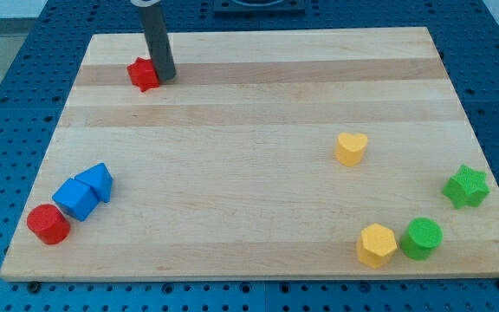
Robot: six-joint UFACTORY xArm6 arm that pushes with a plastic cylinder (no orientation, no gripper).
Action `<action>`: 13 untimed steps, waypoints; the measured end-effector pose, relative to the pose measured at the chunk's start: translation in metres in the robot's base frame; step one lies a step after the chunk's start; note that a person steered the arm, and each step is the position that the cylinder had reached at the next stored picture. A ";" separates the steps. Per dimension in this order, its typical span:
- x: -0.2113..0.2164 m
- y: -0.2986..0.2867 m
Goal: Slightly push the red star towards top left corner
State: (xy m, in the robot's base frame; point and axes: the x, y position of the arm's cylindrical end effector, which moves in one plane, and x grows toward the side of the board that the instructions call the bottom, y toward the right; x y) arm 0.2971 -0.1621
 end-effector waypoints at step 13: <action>0.095 0.027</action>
State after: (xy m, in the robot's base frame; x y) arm 0.3923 -0.1350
